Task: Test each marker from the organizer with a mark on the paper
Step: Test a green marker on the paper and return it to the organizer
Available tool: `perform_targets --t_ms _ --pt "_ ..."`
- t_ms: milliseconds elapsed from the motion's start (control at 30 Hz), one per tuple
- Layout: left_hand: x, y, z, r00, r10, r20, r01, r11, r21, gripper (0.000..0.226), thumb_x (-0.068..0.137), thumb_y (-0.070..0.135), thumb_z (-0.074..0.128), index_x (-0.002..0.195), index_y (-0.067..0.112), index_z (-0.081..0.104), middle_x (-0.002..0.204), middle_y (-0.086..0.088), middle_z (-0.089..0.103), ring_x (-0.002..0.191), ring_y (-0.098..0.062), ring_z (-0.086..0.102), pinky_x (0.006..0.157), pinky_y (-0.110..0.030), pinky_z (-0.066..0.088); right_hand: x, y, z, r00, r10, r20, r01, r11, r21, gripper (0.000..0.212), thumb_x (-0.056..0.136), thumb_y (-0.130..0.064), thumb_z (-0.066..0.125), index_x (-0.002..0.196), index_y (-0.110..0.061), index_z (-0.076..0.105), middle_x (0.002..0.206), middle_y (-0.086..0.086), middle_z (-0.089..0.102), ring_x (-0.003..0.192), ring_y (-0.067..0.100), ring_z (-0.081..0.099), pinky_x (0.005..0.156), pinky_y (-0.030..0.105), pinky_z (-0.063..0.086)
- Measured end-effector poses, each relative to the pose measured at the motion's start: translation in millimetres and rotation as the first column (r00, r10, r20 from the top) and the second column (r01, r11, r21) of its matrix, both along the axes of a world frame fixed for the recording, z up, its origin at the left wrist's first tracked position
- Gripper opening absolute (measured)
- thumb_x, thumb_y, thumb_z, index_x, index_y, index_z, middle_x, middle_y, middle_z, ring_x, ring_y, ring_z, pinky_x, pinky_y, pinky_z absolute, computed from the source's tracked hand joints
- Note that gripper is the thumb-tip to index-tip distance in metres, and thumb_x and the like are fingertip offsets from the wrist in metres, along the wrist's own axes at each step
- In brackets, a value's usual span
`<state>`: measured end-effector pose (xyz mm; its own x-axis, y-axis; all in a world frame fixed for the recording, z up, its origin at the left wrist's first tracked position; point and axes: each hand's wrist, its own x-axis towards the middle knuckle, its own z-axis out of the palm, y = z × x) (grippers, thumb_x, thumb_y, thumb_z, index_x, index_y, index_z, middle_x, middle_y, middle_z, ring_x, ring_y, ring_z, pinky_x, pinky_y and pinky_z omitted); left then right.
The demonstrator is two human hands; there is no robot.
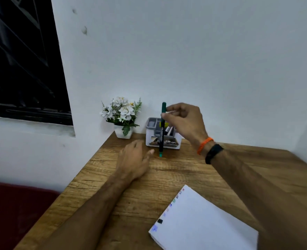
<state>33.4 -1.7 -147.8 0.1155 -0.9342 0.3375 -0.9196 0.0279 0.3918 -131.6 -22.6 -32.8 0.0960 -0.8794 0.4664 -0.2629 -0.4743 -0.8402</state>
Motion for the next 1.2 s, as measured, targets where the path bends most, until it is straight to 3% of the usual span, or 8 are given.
perform_targets --t_ms 100,167,333,500,733,900,1067,1200 --pt "-17.0 9.2 14.1 0.968 -0.184 -0.171 0.147 0.967 -0.208 0.057 0.092 0.041 0.059 0.141 0.018 0.041 0.141 -0.003 0.050 0.129 -0.019 0.045 0.107 -0.036 0.038 -26.6 26.2 -17.0 0.998 0.031 0.061 -0.042 0.980 0.196 0.009 0.082 -0.017 0.078 0.088 -0.016 0.073 0.076 -0.003 0.071 0.061 0.006 0.065 0.050 0.014 0.045" --pt "-27.8 16.8 20.3 0.932 -0.321 -0.167 0.251 0.907 -0.338 0.062 0.086 0.035 0.070 0.139 0.019 0.043 0.136 -0.002 0.054 0.125 -0.016 0.049 0.104 -0.038 0.043 -41.9 39.4 -28.8 0.995 0.047 0.091 -0.072 0.953 0.293 0.007 0.084 -0.016 0.076 0.091 -0.013 0.076 0.072 -0.007 0.070 0.057 0.002 0.062 0.051 0.014 0.044" --pt "-45.0 33.0 24.4 0.851 -0.513 0.116 0.499 0.718 -0.485 0.057 0.079 0.025 0.078 0.130 0.012 0.054 0.127 -0.003 0.061 0.118 -0.018 0.055 0.098 -0.041 0.047 -73.4 61.3 -55.0 0.993 0.105 0.054 -0.118 0.918 0.378 0.010 0.086 -0.016 0.073 0.084 -0.008 0.078 0.070 0.001 0.071 0.052 0.002 0.059 0.052 0.015 0.046" --pt "-50.3 37.4 20.3 0.787 -0.556 0.266 0.612 0.650 -0.450 0.032 0.085 0.027 0.068 0.114 0.012 0.069 0.110 -0.003 0.069 0.105 -0.020 0.061 0.086 -0.040 0.051 -87.5 62.9 -64.5 0.973 0.230 -0.027 -0.203 0.903 0.379 0.011 0.081 -0.019 0.079 0.080 -0.008 0.078 0.065 0.004 0.071 0.056 0.007 0.062 0.056 0.017 0.047" --pt "-38.6 36.5 20.6 0.846 -0.511 0.152 0.525 0.748 -0.406 0.022 0.080 0.017 0.076 0.101 0.014 0.073 0.095 0.001 0.072 0.087 -0.014 0.065 0.075 -0.039 0.055 -114.3 54.9 -63.2 0.930 0.332 -0.157 -0.241 0.874 0.421 0.022 0.075 -0.015 0.082 0.094 -0.006 0.077 0.074 0.012 0.073 0.059 0.011 0.062 0.055 0.021 0.050" --pt "-42.3 38.9 19.5 0.861 -0.509 0.005 0.478 0.807 -0.347 0.028 0.079 0.027 0.078 0.103 0.016 0.072 0.094 0.004 0.072 0.081 -0.004 0.062 0.066 -0.015 0.045 -117.5 49.9 -71.5 0.964 0.265 -0.004 -0.248 0.908 0.336 0.022 0.076 -0.019 0.081 0.095 -0.007 0.077 0.075 0.005 0.073 0.056 0.008 0.059 0.052 0.019 0.045" --pt "-58.8 44.5 18.0 0.802 -0.593 -0.076 0.565 0.793 -0.229 0.025 0.088 0.039 0.065 0.103 0.019 0.072 0.083 0.011 0.070 0.072 -0.003 0.063 0.060 -0.026 0.052 -108.3 53.3 -80.7 0.958 0.279 0.063 -0.284 0.895 0.344 0.017 0.077 -0.017 0.080 0.093 -0.011 0.077 0.068 0.000 0.067 0.056 0.010 0.057 0.050 0.019 0.045" --pt "-65.9 46.8 16.1 0.792 -0.602 -0.100 0.578 0.793 -0.196 0.021 0.093 0.032 0.061 0.095 0.013 0.069 0.071 0.007 0.067 0.063 -0.009 0.061 0.056 -0.032 0.050 -97.9 56.2 -87.9 0.914 0.309 0.264 -0.391 0.847 0.361 0.012 0.074 -0.026 0.077 0.081 -0.017 0.076 0.073 0.004 0.068 0.057 0.012 0.058 0.049 0.020 0.043"
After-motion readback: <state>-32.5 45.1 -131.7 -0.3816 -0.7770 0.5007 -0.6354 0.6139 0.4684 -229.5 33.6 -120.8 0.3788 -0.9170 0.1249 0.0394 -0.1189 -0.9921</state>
